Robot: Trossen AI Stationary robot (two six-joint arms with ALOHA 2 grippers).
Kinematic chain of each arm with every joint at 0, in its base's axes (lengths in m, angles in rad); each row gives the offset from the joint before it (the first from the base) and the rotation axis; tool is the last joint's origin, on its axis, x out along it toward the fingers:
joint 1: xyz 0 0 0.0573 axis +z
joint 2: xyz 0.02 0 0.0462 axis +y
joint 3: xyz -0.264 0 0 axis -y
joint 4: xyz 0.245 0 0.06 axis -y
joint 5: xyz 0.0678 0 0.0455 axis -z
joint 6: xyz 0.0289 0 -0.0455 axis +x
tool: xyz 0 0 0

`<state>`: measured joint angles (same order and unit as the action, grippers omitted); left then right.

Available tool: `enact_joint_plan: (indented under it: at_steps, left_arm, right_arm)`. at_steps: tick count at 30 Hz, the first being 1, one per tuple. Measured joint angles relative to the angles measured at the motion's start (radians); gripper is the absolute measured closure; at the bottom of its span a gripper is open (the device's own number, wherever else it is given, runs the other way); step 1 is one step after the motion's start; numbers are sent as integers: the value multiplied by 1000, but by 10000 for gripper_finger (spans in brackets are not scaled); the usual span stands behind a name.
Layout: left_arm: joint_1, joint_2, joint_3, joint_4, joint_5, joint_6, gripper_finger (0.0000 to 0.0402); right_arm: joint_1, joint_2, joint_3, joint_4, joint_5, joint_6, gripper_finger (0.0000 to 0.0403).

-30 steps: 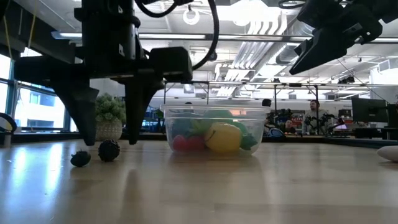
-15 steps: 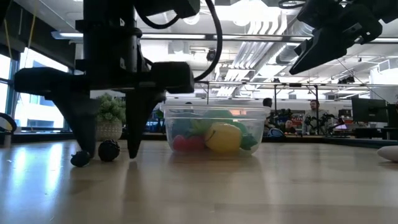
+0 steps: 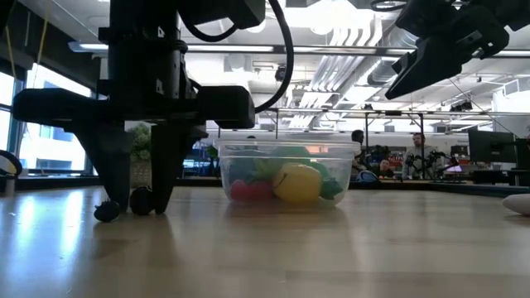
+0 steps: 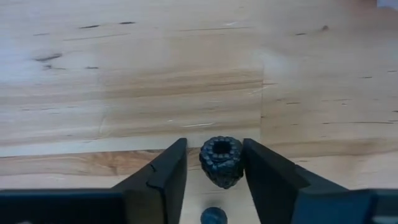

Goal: Pick and placing Produce into tupperware
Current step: Put the black blackberry into the transparent bin

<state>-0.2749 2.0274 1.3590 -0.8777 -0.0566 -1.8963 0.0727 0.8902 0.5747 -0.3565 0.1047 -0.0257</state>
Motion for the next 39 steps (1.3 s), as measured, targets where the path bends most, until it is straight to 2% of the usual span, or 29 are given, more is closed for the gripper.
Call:
enact_joint_plan:
  at_steps: [10,29,34,39]
  left_arm:
    - [0,1,0,2,5,-23,304]
    - [0,2,7,-11,5,-22,301]
    - [-1,5,58,-74,-15,-18,300]
    - [-1,5,163,-210,-80,-9,300]
  right_arm:
    - [0,0,0,0,0,0,336]
    - [0,0,0,0,0,0,336]
    - [0,0,0,0,0,0,336]
    - [0,0,0,0,0,0,336]
